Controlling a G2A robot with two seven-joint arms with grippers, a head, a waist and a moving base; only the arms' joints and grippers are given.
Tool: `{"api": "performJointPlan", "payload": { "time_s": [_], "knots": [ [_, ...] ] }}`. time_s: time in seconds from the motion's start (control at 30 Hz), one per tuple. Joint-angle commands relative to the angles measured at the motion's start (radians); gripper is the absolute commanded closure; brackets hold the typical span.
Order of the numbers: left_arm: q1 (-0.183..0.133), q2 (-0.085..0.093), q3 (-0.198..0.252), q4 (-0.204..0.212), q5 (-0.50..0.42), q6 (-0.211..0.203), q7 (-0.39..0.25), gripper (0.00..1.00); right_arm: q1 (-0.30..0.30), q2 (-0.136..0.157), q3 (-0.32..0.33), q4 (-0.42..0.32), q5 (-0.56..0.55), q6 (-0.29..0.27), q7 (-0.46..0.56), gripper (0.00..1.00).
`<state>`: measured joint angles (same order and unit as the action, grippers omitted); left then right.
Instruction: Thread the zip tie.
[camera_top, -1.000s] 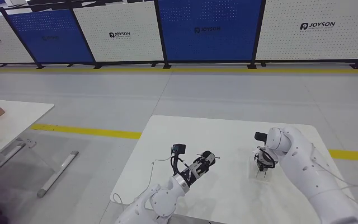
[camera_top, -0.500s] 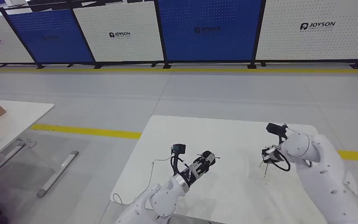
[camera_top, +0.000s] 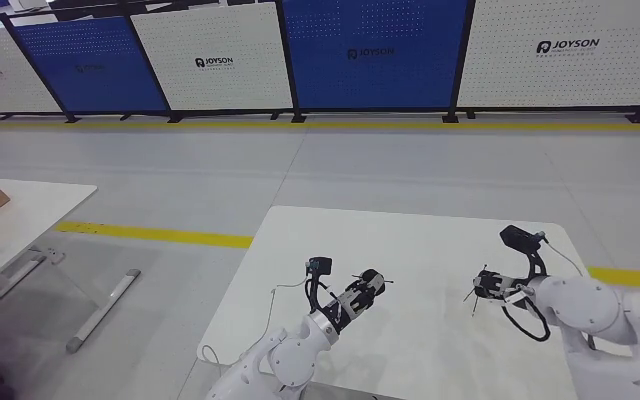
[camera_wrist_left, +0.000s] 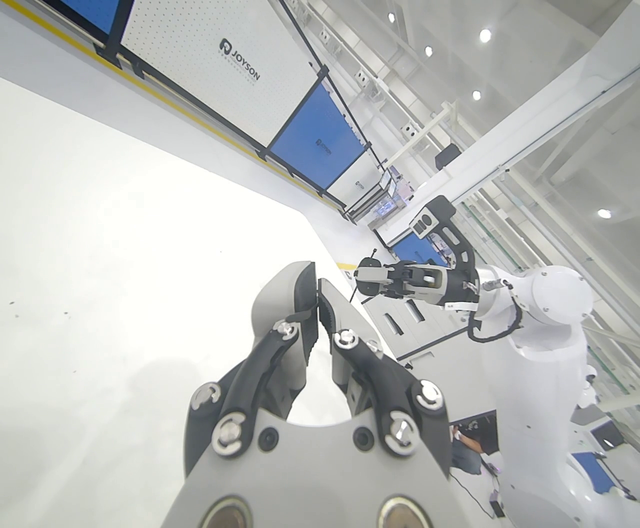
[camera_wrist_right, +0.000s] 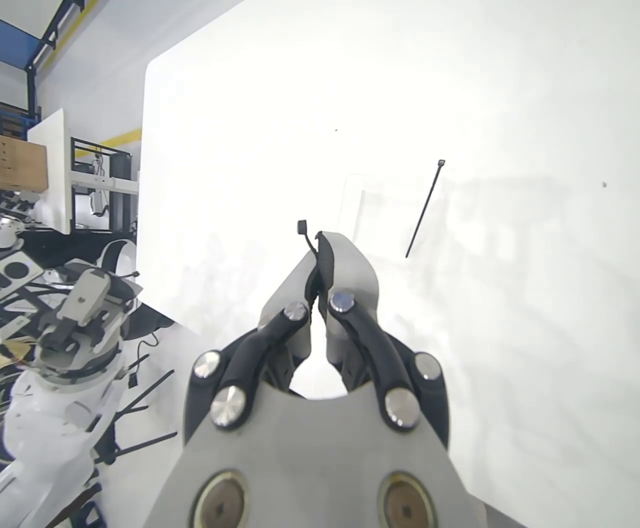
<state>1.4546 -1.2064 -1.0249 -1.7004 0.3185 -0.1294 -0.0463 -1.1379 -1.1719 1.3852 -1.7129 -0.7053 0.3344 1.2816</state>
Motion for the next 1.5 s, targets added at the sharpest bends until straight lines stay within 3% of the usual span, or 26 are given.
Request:
{"api": "performJointPlan", "payload": {
  "time_s": [0.0,0.1,0.23,0.43,0.57,0.93,1.17,1.47],
  "knots": [
    [0.000,0.000,0.000,0.000,0.000,0.000,0.000,1.00,0.000,0.000,0.000,0.000,0.000,0.000,0.000,1.00],
    [0.000,0.000,0.000,0.000,0.000,0.000,0.000,1.00,-0.027,-0.003,-0.012,-0.002,0.029,-0.010,-0.052,1.00],
    [0.000,0.000,0.000,0.000,0.000,0.000,0.000,1.00,-0.079,-0.012,0.018,-0.053,0.216,-0.011,-0.148,1.00],
    [0.000,0.000,0.000,0.000,0.000,0.000,0.000,1.00,-0.127,-0.020,-0.007,-0.116,0.344,-0.030,-0.241,1.00],
    [0.000,0.000,0.000,0.000,0.000,0.000,0.000,1.00,-0.099,-0.025,-0.066,-0.097,0.343,-0.024,-0.251,1.00],
    [0.000,0.000,0.000,0.000,0.000,0.000,0.000,1.00,-0.099,-0.025,-0.066,-0.097,0.343,-0.024,-0.251,1.00],
    [0.000,0.000,0.000,0.000,0.000,0.000,0.000,1.00,-0.159,-0.032,-0.096,-0.143,0.328,-0.045,-0.465,1.00],
    [0.000,0.000,0.000,0.000,0.000,0.000,0.000,1.00,-0.135,-0.032,-0.130,-0.144,0.294,-0.047,-0.459,1.00]
  ]
}}
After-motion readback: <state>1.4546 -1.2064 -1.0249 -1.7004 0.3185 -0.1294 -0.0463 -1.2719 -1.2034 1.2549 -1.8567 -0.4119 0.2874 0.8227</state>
